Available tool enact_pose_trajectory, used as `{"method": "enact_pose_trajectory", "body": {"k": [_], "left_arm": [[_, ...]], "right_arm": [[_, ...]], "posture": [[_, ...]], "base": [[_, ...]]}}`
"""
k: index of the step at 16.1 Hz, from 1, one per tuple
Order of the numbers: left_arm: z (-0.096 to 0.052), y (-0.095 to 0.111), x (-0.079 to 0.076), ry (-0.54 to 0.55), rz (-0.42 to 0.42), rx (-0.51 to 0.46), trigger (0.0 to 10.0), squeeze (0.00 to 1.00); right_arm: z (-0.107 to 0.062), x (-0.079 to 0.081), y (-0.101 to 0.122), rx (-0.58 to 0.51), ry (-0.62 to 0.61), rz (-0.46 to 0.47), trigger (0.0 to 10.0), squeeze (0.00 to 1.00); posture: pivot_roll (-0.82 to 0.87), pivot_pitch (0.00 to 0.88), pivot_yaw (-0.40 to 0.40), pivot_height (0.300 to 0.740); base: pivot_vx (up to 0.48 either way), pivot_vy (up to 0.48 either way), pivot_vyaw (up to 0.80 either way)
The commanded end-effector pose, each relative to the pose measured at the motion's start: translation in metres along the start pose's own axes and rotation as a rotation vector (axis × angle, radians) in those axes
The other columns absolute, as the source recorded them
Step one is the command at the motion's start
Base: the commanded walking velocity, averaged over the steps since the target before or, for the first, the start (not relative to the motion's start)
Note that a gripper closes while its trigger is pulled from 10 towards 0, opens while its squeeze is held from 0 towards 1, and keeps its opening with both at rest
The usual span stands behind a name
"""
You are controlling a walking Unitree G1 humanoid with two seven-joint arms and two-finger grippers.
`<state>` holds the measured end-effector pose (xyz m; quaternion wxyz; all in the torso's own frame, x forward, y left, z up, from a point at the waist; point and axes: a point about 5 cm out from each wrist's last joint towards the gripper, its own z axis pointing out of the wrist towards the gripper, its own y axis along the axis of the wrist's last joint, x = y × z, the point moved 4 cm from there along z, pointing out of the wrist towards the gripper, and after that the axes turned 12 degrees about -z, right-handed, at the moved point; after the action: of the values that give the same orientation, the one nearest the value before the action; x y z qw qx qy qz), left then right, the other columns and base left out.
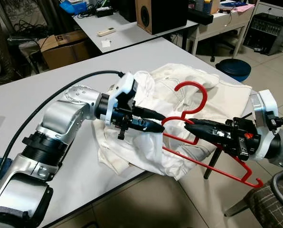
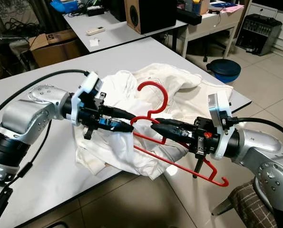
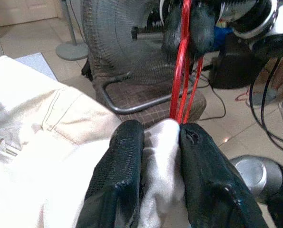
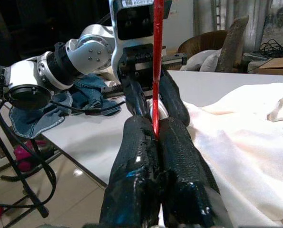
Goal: Hang hanger
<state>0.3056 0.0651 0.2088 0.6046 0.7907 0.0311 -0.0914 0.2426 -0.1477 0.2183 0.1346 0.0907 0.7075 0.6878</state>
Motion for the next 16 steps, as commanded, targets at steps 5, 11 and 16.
{"method": "enact_pose_trajectory", "body": {"k": [5, 11, 16], "left_arm": [[-0.022, -0.006, 0.016, 0.114, -0.012, 0.023, 10.0, 0.00], [-0.039, -0.001, 0.025, 0.160, -0.016, 0.003, 10.0, 0.00], [-0.036, 0.042, 0.019, 0.075, -0.019, -0.233, 10.0, 0.00]], "right_arm": [[-0.008, -0.001, 0.018, -0.036, 0.001, -0.064, 10.0, 0.00], [-0.018, -0.005, 0.022, -0.035, -0.032, -0.076, 10.0, 0.00], [-0.017, -0.004, 0.021, -0.046, -0.041, -0.068, 10.0, 0.00]], "posture": [[-0.15, 0.000, 0.124, 0.740], [-0.15, 0.000, 0.129, 0.740], [-0.15, 0.000, 0.134, 0.740]], "base": [[0.000, 0.000, 0.00], [0.000, 0.000, 0.00], [0.000, 0.000, 0.00]]}}
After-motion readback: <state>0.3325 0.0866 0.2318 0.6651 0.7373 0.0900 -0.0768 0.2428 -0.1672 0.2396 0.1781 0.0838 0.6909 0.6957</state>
